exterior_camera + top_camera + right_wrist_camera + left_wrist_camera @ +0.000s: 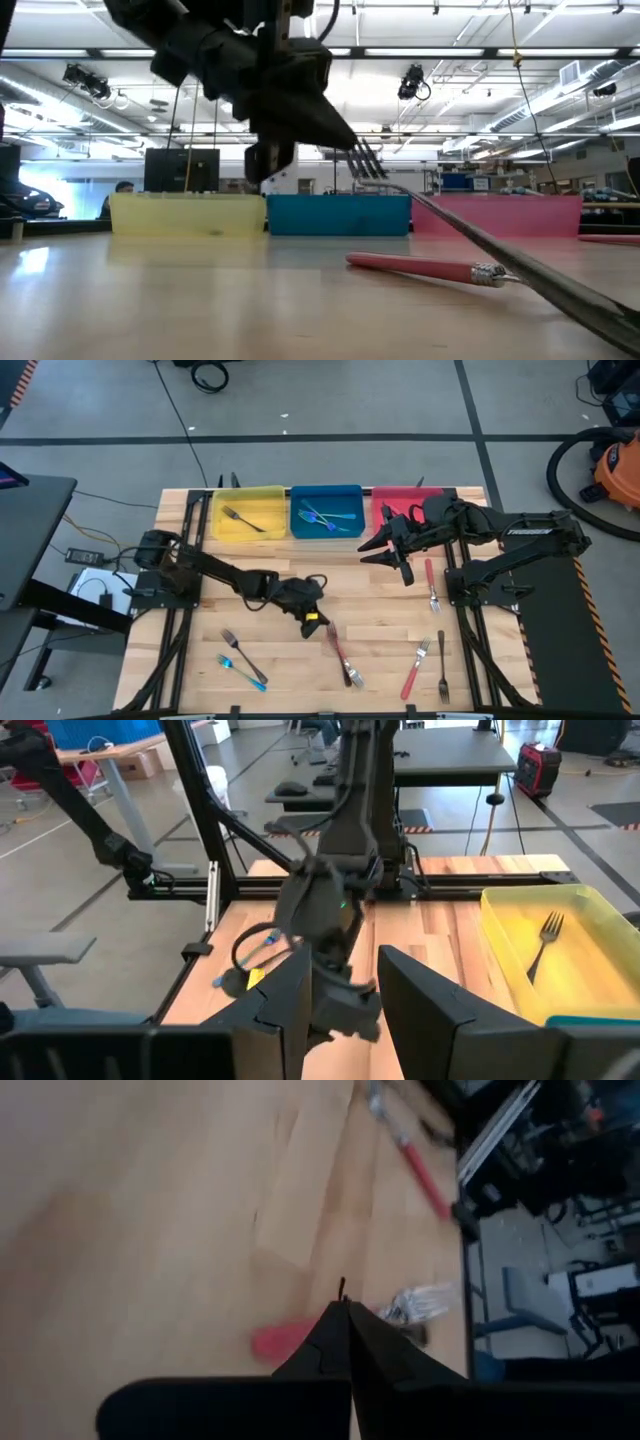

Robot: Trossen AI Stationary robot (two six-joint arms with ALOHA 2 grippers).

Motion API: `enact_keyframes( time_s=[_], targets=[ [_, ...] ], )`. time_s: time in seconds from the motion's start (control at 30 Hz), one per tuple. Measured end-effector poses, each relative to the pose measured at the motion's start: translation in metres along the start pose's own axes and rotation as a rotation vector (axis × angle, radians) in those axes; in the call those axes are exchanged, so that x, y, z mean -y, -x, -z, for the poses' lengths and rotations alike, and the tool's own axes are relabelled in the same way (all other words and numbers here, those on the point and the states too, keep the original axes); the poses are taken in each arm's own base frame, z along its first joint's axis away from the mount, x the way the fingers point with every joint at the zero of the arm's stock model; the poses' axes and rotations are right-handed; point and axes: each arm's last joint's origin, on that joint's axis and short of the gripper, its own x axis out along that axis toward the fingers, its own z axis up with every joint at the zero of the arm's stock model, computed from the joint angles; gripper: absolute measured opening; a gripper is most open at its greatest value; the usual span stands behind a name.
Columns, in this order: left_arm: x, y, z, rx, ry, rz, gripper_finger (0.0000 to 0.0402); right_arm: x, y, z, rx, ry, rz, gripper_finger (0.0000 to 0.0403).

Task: Sort silverware by color (type)
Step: Put the middle black fork into the yellow bin

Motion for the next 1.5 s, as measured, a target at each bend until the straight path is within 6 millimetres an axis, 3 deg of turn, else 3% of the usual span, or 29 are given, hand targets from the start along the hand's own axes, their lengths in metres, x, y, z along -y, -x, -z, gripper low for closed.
enact_keyframes(
  time_s=[0.27, 0.47, 1.0, 1.5],
  targets=[
    [0.001, 0.033, -0.030, 0.080, -0.048, -0.016, 0.0000, 0.001, 0.000, -0.001, 0.006, 0.011, 0.005, 0.0126],
    [-0.010, 0.055, -0.046, 0.094, -0.039, -0.089, 0.0000, 0.007, 0.001, -0.004, 0.035, 0.010, 0.035, 0.0125],
    [-0.074, 0.144, -0.105, 0.278, 0.001, -0.343, 0.0000, 0.027, 0.026, -0.013, 0.114, 0.126, 0.179, 0.0126],
    [-0.119, 0.218, -0.121, 0.326, 0.044, -0.405, 0.0000, 0.054, 0.042, -0.016, 0.094, 0.237, 0.536, 0.0126]
  ],
)
